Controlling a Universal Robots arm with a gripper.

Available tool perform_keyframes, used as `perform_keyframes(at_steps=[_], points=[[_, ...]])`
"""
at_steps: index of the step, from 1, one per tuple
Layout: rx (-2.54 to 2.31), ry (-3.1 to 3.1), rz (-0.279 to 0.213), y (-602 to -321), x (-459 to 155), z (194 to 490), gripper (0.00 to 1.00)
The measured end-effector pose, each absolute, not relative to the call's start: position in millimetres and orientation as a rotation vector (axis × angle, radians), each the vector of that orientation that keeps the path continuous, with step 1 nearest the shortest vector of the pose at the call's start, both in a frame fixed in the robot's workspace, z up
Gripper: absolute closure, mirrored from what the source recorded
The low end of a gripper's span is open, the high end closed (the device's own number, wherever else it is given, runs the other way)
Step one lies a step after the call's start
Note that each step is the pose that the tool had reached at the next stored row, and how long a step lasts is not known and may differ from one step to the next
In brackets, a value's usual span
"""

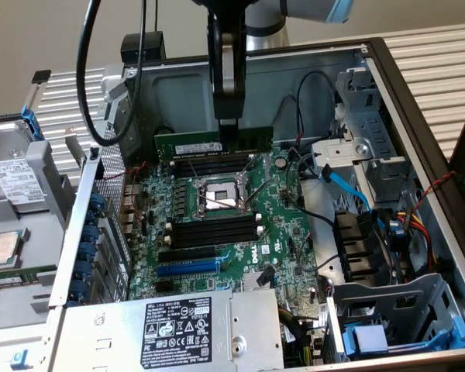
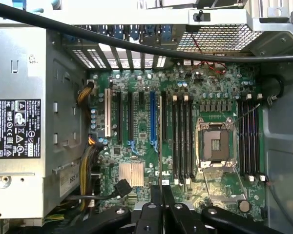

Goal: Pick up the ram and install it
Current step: 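Pick up the ram and move it above insertion slot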

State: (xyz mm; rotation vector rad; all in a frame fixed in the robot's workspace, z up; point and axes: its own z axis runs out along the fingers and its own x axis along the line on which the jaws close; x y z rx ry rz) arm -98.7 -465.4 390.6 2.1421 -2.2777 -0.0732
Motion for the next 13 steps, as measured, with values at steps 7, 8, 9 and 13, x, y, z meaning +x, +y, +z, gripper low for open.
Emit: perform_keyframes(at_steps=[7, 8, 9, 13], points=[[2.142, -2.278, -0.073, -455, -99, 390, 0.88], [2.142, -2.278, -0.073, -453, -99, 389, 0.88], [2.142, -2.278, -0.073, -451, -99, 389, 0.88], [2.144, -2.280, -0.073, -444, -99, 388, 0.88]])
